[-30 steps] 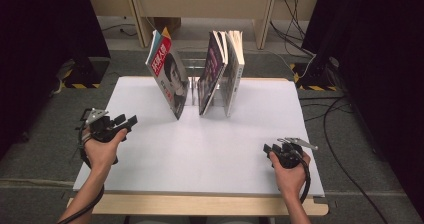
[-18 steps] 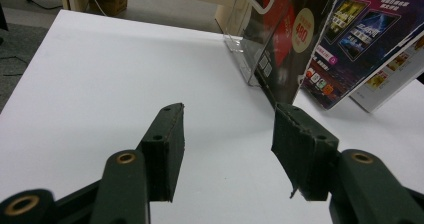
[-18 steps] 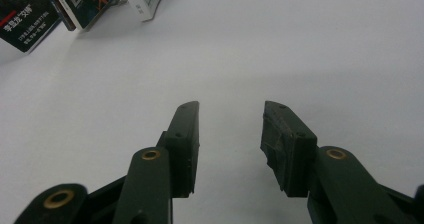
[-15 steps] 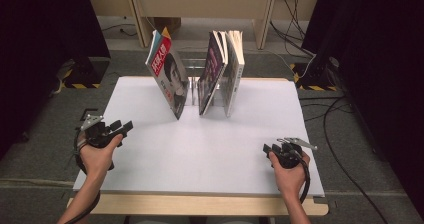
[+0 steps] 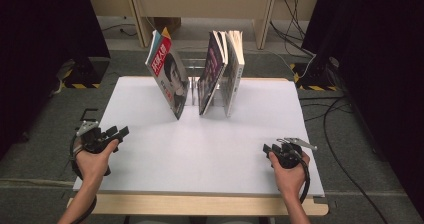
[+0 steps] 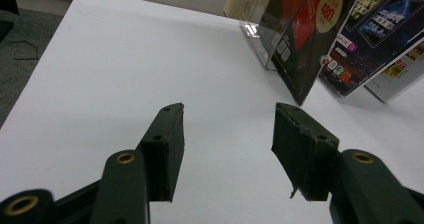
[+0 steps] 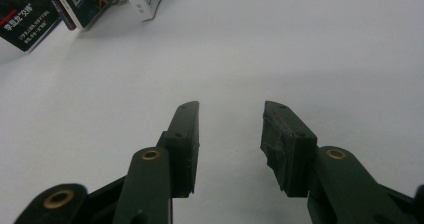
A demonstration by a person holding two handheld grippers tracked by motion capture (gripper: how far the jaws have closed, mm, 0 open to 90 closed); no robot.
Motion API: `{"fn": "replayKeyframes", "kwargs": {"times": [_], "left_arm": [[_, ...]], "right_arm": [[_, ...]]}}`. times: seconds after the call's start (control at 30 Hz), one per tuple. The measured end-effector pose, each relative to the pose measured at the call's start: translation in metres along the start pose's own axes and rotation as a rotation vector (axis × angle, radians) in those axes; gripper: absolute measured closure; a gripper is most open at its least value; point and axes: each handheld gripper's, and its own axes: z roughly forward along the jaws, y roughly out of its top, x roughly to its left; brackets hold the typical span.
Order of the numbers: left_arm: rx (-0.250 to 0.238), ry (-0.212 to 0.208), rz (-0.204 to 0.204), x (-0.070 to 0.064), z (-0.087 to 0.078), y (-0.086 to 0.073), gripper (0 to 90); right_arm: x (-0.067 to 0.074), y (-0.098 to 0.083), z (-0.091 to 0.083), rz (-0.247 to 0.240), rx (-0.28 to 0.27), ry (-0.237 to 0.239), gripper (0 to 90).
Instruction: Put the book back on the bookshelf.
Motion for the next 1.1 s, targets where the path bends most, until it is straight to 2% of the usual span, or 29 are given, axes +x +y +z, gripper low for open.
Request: {"fn": "replayKeyframes", "kwargs": {"times": [0.23, 0.7, 1.1], "left_arm": [[0.007, 0.009, -0.006, 0.005, -0.001, -0.004, 45.8], [0.049, 0.057, -0.023, 0.026, -0.003, -0.024, 45.7], [0.038, 0.056, -0.034, 0.035, -0.004, -0.036, 45.8]], "right_arm": [[0.000, 0.000, 0.000, 0.005, 0.000, -0.001, 59.2], [0.000, 0.000, -0.001, 0.006, 0.001, -0.002, 59.2], [0.001, 0.000, 0.000, 0.004, -0.002, 0.001, 58.9]]}}
